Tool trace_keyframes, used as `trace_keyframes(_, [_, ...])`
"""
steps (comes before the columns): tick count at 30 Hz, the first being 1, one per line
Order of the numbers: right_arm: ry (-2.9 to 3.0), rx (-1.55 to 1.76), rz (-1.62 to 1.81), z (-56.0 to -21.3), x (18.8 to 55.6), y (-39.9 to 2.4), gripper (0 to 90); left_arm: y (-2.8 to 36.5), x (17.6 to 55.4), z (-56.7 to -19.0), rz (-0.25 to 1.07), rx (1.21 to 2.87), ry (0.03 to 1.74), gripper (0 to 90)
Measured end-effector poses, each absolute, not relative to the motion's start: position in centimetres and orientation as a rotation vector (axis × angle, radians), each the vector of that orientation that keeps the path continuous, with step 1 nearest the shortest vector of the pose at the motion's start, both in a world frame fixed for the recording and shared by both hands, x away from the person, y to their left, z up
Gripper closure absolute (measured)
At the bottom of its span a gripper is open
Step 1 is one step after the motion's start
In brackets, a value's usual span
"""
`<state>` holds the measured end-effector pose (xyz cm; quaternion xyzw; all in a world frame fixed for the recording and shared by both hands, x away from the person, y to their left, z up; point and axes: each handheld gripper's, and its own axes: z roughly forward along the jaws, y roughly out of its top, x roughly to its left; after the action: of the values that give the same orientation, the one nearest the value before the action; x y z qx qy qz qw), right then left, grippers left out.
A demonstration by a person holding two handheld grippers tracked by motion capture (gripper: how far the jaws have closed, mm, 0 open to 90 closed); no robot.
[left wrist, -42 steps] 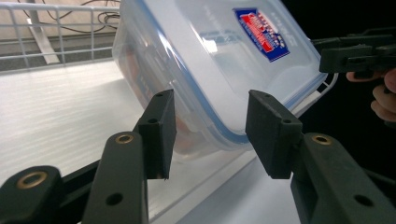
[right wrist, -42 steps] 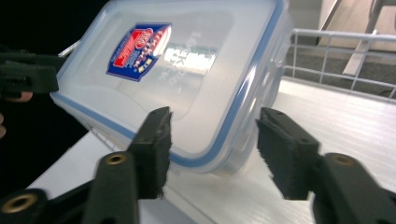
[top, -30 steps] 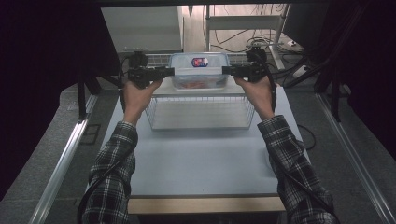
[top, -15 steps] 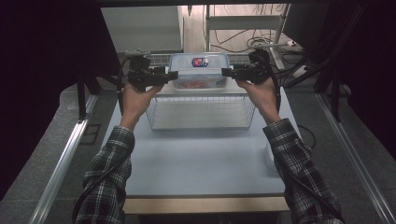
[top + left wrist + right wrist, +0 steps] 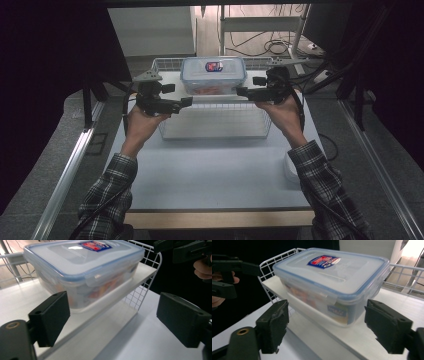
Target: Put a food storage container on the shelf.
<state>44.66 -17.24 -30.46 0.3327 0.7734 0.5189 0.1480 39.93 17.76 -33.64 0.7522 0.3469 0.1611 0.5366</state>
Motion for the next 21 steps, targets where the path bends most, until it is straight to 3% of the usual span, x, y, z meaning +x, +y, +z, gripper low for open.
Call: trace_keyframes(21, [2.285, 0.827, 1.462, -33.7, 40.2, -17.5, 6.1, 17.0, 35.5, -37.2, 0.371, 1.799, 0.760, 1.6])
